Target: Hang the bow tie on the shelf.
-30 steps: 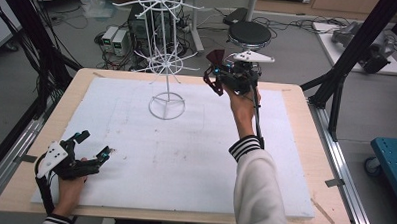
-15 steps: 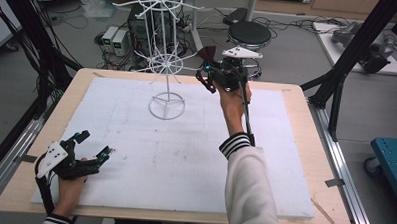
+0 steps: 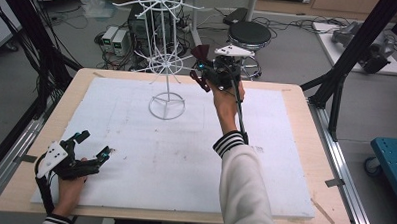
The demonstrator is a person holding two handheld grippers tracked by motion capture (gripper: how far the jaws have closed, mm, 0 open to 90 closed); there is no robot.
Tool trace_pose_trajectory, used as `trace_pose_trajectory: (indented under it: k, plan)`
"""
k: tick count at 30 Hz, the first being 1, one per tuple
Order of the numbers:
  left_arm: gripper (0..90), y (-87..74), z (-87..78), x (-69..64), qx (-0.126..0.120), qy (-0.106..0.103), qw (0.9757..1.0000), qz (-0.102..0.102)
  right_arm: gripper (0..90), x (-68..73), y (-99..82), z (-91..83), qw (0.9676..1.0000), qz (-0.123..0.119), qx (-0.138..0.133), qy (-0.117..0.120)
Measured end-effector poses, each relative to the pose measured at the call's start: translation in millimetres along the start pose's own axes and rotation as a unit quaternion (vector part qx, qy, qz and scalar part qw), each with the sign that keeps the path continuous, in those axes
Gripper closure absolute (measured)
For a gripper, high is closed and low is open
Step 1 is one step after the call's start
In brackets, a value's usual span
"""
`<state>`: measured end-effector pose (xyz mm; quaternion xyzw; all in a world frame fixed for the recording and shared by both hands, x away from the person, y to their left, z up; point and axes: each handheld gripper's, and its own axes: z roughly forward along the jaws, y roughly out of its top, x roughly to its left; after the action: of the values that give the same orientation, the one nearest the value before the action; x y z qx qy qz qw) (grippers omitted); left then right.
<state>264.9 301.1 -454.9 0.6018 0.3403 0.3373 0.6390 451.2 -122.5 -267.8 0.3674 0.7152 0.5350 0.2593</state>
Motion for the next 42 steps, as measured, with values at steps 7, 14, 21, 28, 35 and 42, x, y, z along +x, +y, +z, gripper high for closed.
trace_pose_trajectory:
  k: [7,14,21,28,35,42]
  plan:
    - [6.4,0.0,0.1,-0.2,0.0,0.0,1.0,-0.001,75.8,4.2,-0.5,3.0,0.9999,0.001,0.001,0.011]
    - [6.4,0.0,0.0,0.0,0.0,0.0,1.0,0.0,75.8,8.4,0.3,4.9,0.9998,0.002,0.004,0.018]
    - [6.4,0.0,0.0,-0.1,0.0,0.0,1.0,0.0,75.8,9.9,0.3,5.0,0.9999,0.003,0.008,0.015]
    - [6.4,0.0,0.0,0.0,0.0,0.0,1.0,0.0,75.8,12.6,0.2,5.9,0.9998,0.003,0.012,0.012]
    - [6.4,0.1,0.0,-0.1,0.0,0.0,1.0,0.0,75.8,16.7,1.3,6.1,0.9998,-0.001,0.02,0.002]
    - [6.4,0.0,0.0,0.1,0.0,0.0,1.0,0.0,75.8,17.5,2.2,5.1,0.9998,0.005,0.019,0.003]
